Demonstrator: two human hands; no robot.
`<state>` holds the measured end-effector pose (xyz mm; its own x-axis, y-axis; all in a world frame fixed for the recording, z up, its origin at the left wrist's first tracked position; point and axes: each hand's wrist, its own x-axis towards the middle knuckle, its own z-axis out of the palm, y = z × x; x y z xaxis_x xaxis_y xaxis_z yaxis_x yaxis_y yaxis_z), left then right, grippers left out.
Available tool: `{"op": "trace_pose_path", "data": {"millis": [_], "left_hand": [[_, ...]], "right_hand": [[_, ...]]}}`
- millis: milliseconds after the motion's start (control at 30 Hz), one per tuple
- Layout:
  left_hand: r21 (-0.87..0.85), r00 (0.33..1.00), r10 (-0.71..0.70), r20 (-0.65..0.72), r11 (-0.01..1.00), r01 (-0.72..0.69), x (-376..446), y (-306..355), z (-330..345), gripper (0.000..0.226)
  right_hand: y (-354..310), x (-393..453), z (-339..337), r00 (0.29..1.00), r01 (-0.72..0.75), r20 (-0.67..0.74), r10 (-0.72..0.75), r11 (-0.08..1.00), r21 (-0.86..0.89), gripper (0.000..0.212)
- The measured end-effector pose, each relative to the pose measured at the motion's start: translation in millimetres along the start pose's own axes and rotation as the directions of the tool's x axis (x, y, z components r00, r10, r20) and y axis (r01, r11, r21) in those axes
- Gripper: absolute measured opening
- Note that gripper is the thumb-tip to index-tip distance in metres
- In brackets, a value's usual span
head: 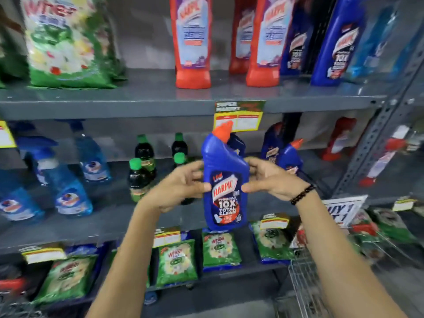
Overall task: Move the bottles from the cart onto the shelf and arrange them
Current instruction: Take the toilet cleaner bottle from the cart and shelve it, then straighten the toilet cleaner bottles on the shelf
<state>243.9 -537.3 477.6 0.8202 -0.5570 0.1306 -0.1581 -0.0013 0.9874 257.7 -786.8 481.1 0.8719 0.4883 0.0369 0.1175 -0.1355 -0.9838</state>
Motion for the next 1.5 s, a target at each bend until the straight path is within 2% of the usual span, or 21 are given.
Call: {"op": "trace_pose_path", "data": {"millis": [133, 300, 567, 833, 933, 1000, 1067, 1167, 1233, 1267, 1333, 1400, 1500], "left_hand": [[0.05, 0.992, -0.033, -0.122, 0.998, 0.04, 57.8, -63.0, 36.5, 0.051], [0.072, 0.977, -0.065, -0.201, 0.994, 0.081, 116.5, -106.0, 38.0, 0.05], [0.087, 0.957, -0.101, -0.271, 0.988, 0.129, 177.9, -135.6, 29.9, 0.053], [0.026, 0.935, -0.165, -0.315, 0.983, 0.182, 189.6, -165.7, 28.1, 0.044], [0.003, 0.928, -0.25, -0.275, 0.965, 0.261, 177.8, -187.8, 33.0, 0.053], [0.001, 0.907, -0.295, -0.301, 0.951, 0.309, 171.8, -199.7, 40.3, 0.063], [0.066, 0.869, -0.289, -0.401, 0.938, 0.342, 168.4, -204.9, 52.5, 0.075], [0.105, 0.782, -0.246, -0.573, 0.924, 0.368, 168.3, -205.4, 81.7, 0.091], [0.103, 0.711, -0.234, -0.664, 0.912, 0.396, 173.6, -206.2, 104.2, 0.103], [0.102, 0.667, -0.231, -0.708, 0.901, 0.421, 177.8, -206.1, 114.5, 0.108], [0.063, 0.563, -0.245, -0.789, 0.88, 0.471, 187.6, -203.0, 130.6, 0.114], [0.018, 0.462, -0.245, -0.852, 0.869, 0.494, 198.8, -200.4, 140.6, 0.117], [0.018, 0.345, -0.187, -0.92, 0.858, 0.514, 211.4, -202.6, 148.8, 0.119]], "right_hand": [[62.9, 10.8, -39.4, 0.988, -0.071, -0.144, 0.063, 0.996, -0.054, 0.048], [106.8, 37.2, -63.8, 0.953, -0.121, -0.287, 0.093, 0.989, -0.08, 0.046], [129.4, 77.0, -96.5, 0.907, -0.203, -0.387, 0.168, 0.978, -0.05, 0.055], [159.4, 82.0, -102.0, 0.881, -0.235, -0.397, 0.258, 0.966, 0.106, 0.062], [181.2, 68.0, -88.8, 0.817, -0.311, -0.461, 0.347, 0.938, 0.155, 0.069], [195.3, 51.6, -78.7, 0.76, -0.332, -0.543, 0.357, 0.932, 0.148, 0.068], [206.3, 35.9, -70.5, 0.679, -0.335, -0.662, 0.317, 0.936, 0.104, 0.061], [214.7, 19.2, -63.4, 0.464, -0.311, -0.86, 0.212, 0.948, 0.066, 0.053], [214.1, 12.5, -69.0, 0.35, -0.304, -0.916, 0.196, 0.949, 0.086, 0.06], [212.5, 10.5, -75.7, 0.318, -0.307, -0.924, 0.211, 0.945, 0.111, 0.067], [209.3, 11.0, -94.5, 0.308, -0.322, -0.919, 0.246, 0.936, 0.143, 0.085], [208.5, 16.4, -114.6, 0.349, -0.347, -0.899, 0.264, 0.928, 0.138, 0.101], [213.9, 26.7, -134.4, 0.427, -0.366, -0.862, 0.271, 0.924, 0.109, 0.118]]}}
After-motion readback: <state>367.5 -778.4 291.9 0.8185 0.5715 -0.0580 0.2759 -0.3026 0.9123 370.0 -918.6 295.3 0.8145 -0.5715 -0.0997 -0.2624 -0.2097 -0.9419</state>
